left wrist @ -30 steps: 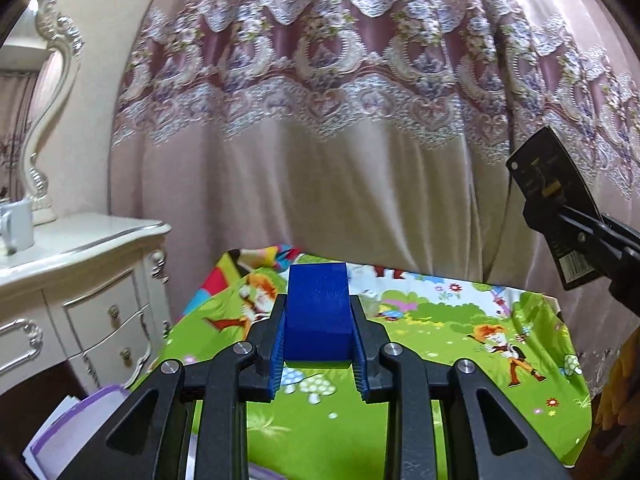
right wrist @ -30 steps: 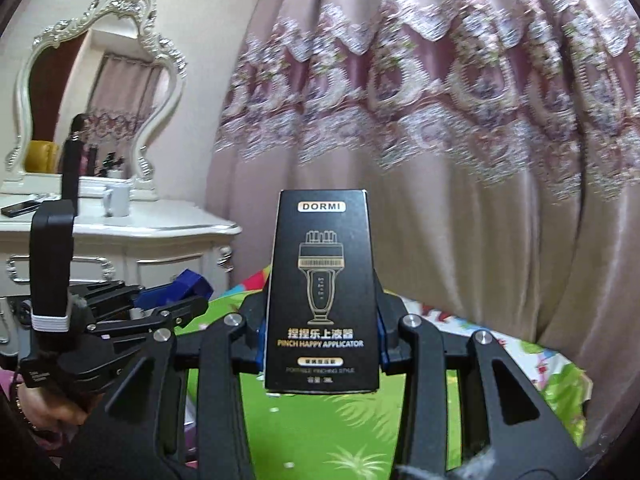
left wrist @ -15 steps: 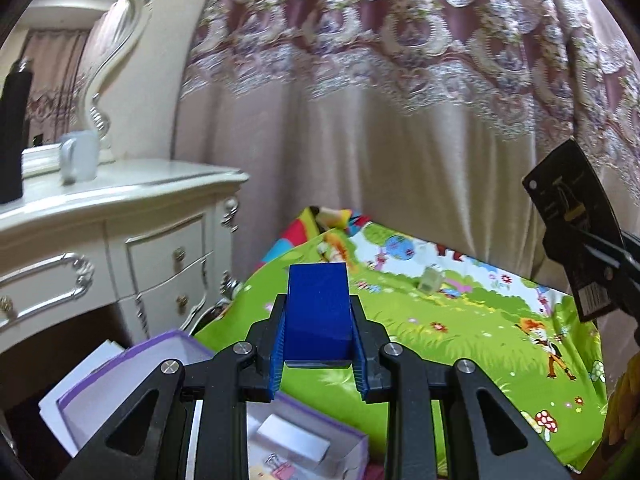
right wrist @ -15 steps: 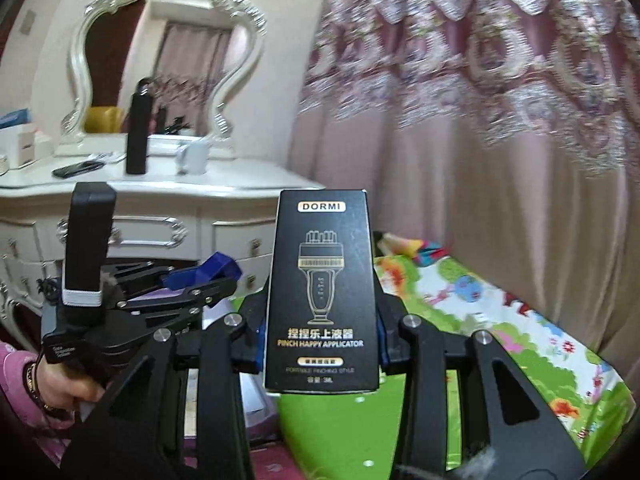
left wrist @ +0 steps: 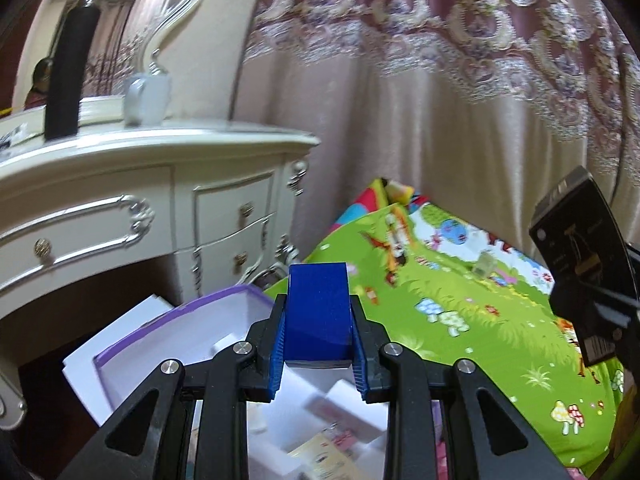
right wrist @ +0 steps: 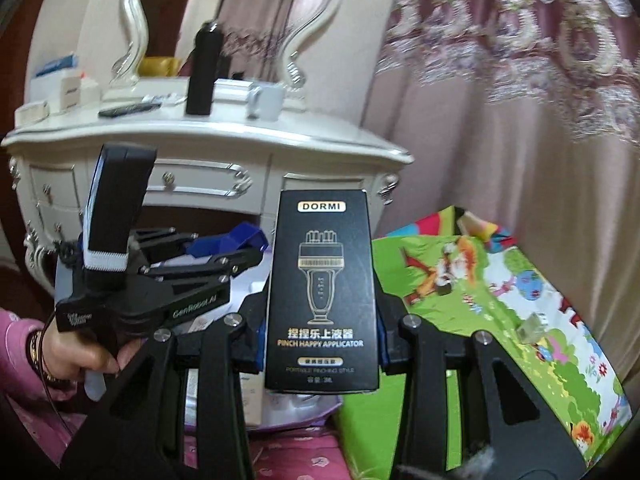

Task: Organize rigid objects
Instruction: 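Lift and carry the DORMI box and blue block toward the storage box, then open both tools over the storage box to drop the DORMI box and blue block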

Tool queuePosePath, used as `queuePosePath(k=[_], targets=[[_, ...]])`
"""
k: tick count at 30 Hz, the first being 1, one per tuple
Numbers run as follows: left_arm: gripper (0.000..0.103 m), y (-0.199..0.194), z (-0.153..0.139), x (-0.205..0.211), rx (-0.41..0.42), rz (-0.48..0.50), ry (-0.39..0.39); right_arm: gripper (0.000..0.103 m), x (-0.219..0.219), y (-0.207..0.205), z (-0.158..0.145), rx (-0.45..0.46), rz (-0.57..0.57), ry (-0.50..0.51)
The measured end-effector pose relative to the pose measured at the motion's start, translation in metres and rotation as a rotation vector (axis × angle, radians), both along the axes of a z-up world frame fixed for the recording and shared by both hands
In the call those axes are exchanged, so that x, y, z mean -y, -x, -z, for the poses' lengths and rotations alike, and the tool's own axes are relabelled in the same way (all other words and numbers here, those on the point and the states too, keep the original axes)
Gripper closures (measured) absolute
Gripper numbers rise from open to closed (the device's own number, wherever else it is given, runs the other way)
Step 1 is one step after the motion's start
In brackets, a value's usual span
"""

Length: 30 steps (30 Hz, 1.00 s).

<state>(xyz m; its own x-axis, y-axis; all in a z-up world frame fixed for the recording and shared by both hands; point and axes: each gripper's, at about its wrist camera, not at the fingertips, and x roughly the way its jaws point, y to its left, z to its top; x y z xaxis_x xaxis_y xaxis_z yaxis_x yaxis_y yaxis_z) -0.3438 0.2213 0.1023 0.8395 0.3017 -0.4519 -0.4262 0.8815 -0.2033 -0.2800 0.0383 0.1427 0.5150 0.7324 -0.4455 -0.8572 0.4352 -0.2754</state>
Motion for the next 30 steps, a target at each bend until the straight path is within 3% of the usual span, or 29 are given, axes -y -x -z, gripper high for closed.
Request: queuePosePath(k=[8, 17, 29, 30], targets=[[0.074, 0.009, 0.03, -0.031, -0.1, -0.074, 0.06, 0.06, -0.042, -0.01, 0.037, -0.109, -0.079, 0.146], [0.074, 0.004, 0.062, -0.059, -0.208, -0.109, 0.196, 0.06, -0.075, -0.025, 0.09, -0.219, -0.108, 0.292], [0.073, -0.003, 0.075, -0.073, -0.304, -0.18, 0.181, 0.06, -0.09, -0.025, 0.122, -0.264, -0.149, 0.324], [0.066, -0.005, 0.076, -0.076, -0.322, -0.205, 0.175, 0.06, -0.09, -0.027, 0.125, -0.27, -0.157, 0.324]])
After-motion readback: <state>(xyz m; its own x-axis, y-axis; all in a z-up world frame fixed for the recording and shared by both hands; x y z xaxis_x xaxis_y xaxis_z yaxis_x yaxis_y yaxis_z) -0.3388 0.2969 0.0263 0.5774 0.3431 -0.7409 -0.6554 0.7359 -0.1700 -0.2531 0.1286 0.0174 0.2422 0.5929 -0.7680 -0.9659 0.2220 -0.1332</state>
